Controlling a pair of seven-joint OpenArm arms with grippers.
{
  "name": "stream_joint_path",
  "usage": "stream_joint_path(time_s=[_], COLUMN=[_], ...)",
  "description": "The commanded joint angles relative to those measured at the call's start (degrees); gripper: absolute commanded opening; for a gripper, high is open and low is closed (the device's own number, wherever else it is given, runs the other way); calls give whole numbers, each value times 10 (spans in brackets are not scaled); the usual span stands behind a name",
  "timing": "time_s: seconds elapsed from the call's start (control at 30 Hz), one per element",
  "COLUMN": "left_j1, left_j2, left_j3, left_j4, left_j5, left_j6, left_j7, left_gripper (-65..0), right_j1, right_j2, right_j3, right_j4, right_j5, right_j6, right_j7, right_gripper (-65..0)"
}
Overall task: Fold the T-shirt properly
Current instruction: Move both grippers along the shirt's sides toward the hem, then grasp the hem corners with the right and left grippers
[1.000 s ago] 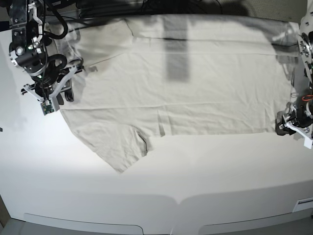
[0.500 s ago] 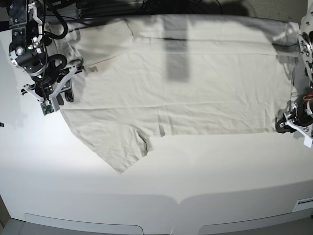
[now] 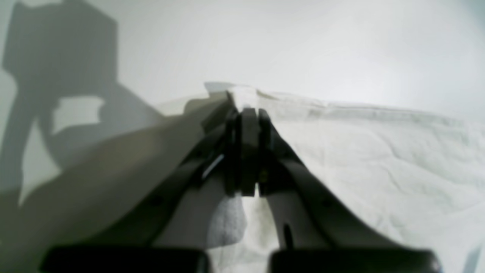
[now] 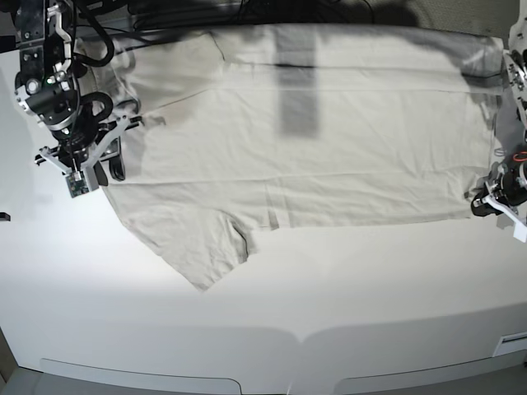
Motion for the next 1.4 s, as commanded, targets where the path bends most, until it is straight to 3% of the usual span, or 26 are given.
stream_joint_path(time_s=[0.0,0.17,0.23,0.37,0.47,0.53,0.73,0.87,1.0,1.17,1.37], left_j1=[-5,-5,-5,0,2,2,2,2,4,18,43], left_j2=[-11,-6,-1,13,22,29,41,43,43,43,43], left_j3=[1,1,1,1,1,1,1,1,1,1,1], left_j4=[2,2,2,2,2,2,2,2,2,2,2], left_j5=[13,-13,-18,-18,-17,-18,-17,-17,-17,-17,-17], left_j6=[9,9,9,9,9,9,9,9,9,9,9], left_j7=[11,11,11,10,6,5,-7,-7,-7,-36,-71], left_gripper=[-650,-650,-650,-650,-650,-650,-650,-650,-650,-650,-650], right_j1=[5,43,71,139,200,244,402,505,589,659,680], right_j2=[8,8,8,8,8,10,17,24,23,16,-3], right_j3=[4,4,4,3,3,3,-37,-111,-176,-220,-228], right_j4=[11,0,-21,-103,-190,-250,-411,-511,-618,-746,-831], right_j5=[2,1,0,1,10,50,153,170,183,175,83], right_j6=[-2,0,2,49,81,107,167,176,176,190,192], right_j7=[27,33,26,29,30,23,-96,-168,-200,-198,-126], right_gripper=[-470,-469,-430,-333,-333,-333,-333,-333,-333,-333,-333])
